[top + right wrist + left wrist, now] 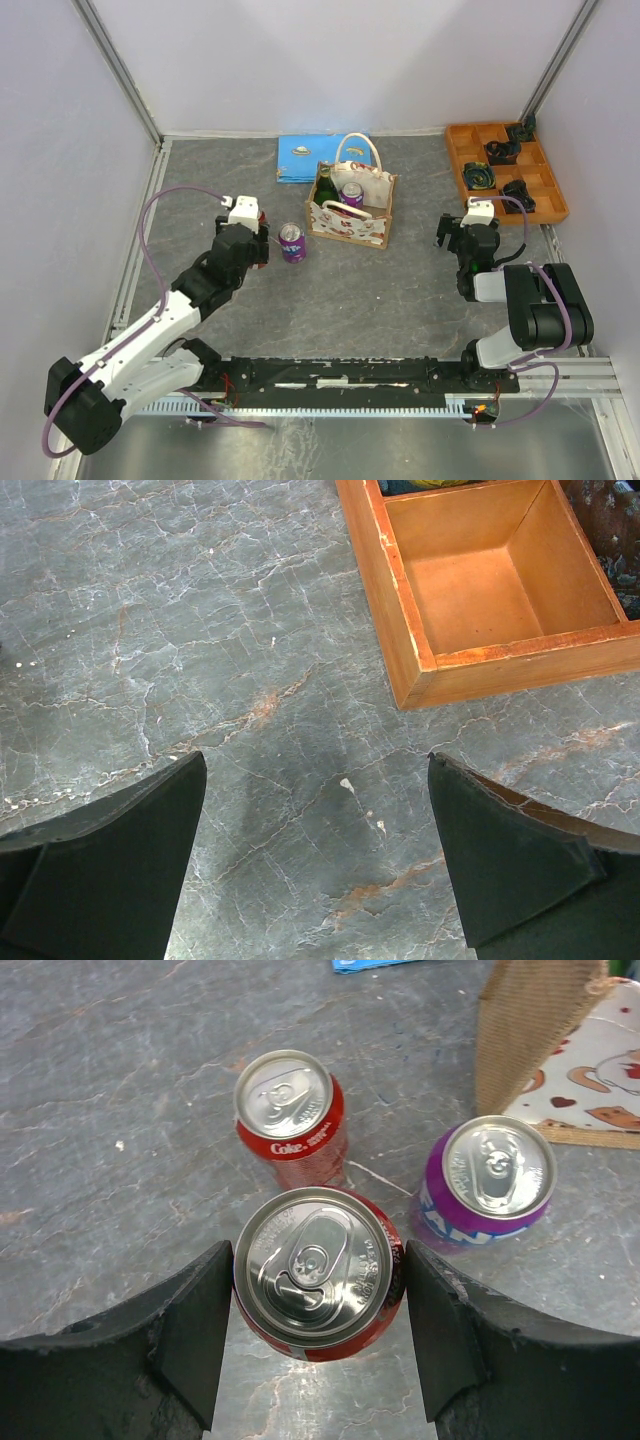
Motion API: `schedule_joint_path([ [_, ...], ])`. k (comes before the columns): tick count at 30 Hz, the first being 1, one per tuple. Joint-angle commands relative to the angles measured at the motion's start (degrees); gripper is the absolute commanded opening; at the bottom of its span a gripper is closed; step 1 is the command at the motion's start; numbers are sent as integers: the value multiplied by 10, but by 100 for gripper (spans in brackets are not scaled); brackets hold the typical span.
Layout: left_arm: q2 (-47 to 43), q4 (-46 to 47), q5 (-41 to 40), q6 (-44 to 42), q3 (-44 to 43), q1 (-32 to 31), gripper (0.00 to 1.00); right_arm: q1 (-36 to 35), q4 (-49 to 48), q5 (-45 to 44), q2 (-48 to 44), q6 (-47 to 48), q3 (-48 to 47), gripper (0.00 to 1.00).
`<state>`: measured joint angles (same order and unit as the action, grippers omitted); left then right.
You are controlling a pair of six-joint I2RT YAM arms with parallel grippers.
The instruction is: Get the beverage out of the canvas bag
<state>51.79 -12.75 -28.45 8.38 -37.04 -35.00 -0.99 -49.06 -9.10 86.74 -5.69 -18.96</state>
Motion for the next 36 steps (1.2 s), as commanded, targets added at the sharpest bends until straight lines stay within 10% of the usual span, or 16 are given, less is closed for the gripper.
schedule_joint_path([
  [1,-12,79,-70,48,3,1,3,1,-19,2,-2,6,-13,99],
  [24,-32,308,-124,51,181,2,6,0,-19,2,-2,6,-13,99],
  [27,-2,308,-121,47,170,1,23,0,-19,2,-2,7,-13,99],
  [33,31,264,-128,54,129,1,88,0,-19,2,-2,7,-12,99],
  [36,26,245,-136,52,117,2,93,0,-20,2,-2,6,-13,99],
])
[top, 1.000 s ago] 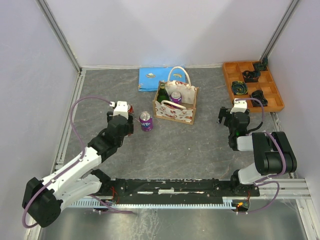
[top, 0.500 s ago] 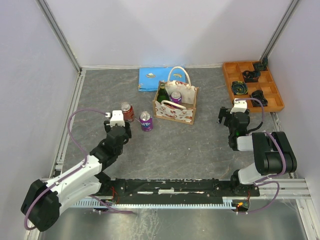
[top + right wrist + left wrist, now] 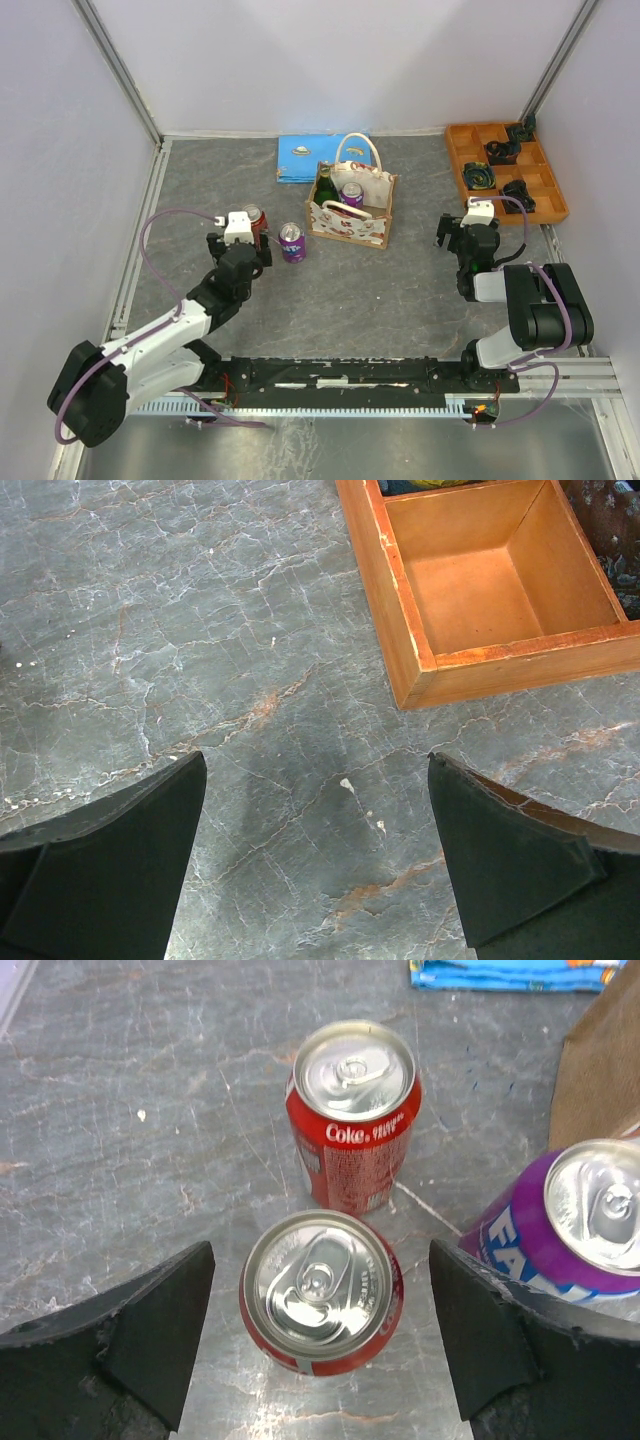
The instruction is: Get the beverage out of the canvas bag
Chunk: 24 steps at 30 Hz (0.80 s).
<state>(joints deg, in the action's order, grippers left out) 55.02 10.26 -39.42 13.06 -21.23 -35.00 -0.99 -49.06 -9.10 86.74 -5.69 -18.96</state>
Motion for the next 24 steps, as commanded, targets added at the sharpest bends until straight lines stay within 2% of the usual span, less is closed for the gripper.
schedule_joint_path([
  [1,-10,7,-30,4,-46,2,94,0,-19,2,-2,7,-13,99],
  [7,-46,-34,-43,-12,-87,2,95,0,-19,2,-2,6,-13,99],
  [12,-32,3,14,-108,-164,1,94,0,-19,2,-2,6,-12,99],
  [17,86,-12,116,-181,-317,2,94,0,-19,2,-2,6,-13,99],
  [24,270,-47,308,-208,-528,2,93,0,-19,2,-2,6,-13,99],
])
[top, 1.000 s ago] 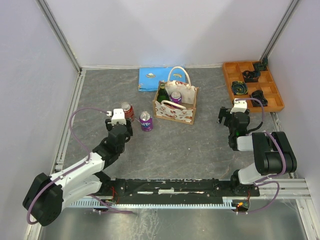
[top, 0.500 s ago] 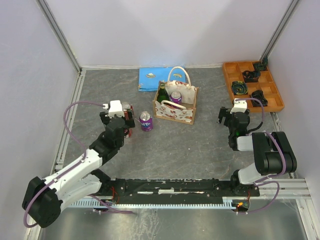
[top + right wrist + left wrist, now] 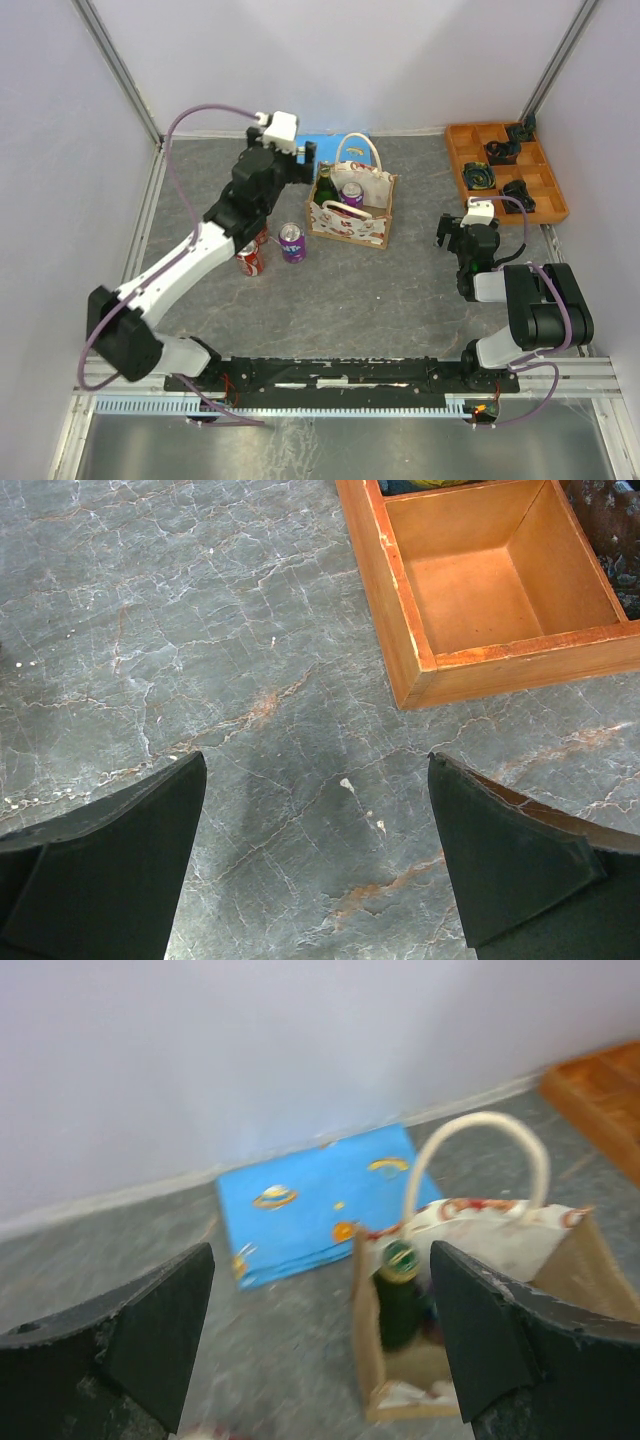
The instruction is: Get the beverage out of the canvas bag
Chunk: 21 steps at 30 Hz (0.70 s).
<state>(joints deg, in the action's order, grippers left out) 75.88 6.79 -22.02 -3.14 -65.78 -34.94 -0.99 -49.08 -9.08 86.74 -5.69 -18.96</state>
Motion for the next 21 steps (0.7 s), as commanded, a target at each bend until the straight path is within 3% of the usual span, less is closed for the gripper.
schedule_joint_path([
  [1,91,-20,156,-44,-106,1,93,0,-19,2,-2,6,-13,99],
  [10,250,-119,314,-24,-274,0,85,0,-19,2,-2,6,-13,99],
  [21,316,-120,327,-23,-273,-3,87,0,-19,2,-2,6,-13,99],
])
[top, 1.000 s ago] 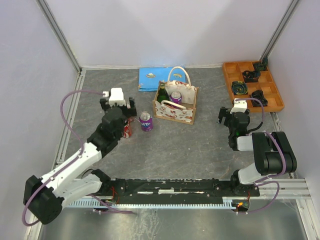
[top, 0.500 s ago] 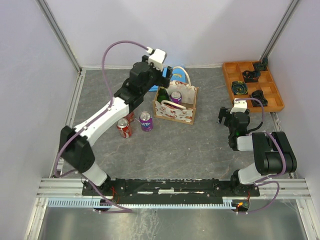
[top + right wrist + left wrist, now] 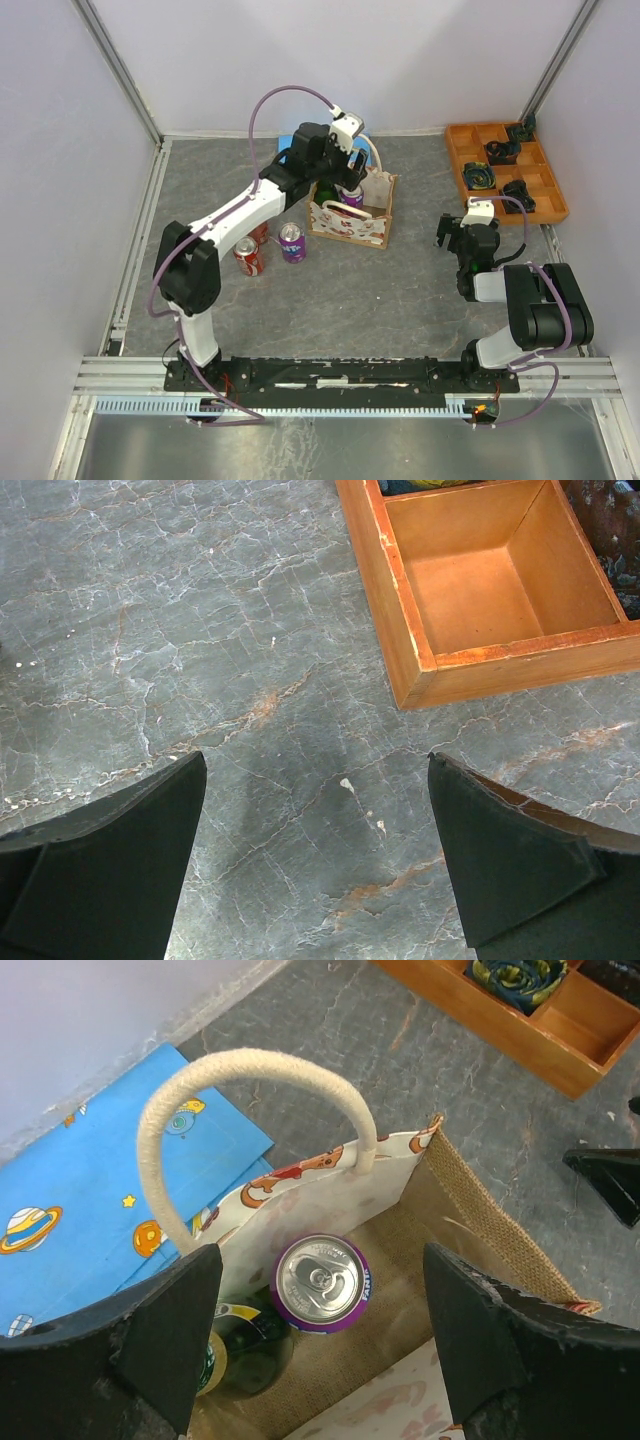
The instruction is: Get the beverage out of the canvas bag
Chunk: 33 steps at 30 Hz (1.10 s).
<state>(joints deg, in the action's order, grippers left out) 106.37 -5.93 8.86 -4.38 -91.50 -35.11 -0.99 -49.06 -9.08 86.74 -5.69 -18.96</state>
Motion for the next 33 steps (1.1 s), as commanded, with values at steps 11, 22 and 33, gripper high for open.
schedule_joint_path([
  [11,71,-45,5,-24,-55,-1,88,1,-19,2,-2,6,-13,99],
  [22,131,-110,-22,-17,-114,-6,88,0,-20,2,-2,6,-13,99],
  [33,199,-255,-104,-30,-244,-41,88,0,-19,2,-2,6,-13,99],
])
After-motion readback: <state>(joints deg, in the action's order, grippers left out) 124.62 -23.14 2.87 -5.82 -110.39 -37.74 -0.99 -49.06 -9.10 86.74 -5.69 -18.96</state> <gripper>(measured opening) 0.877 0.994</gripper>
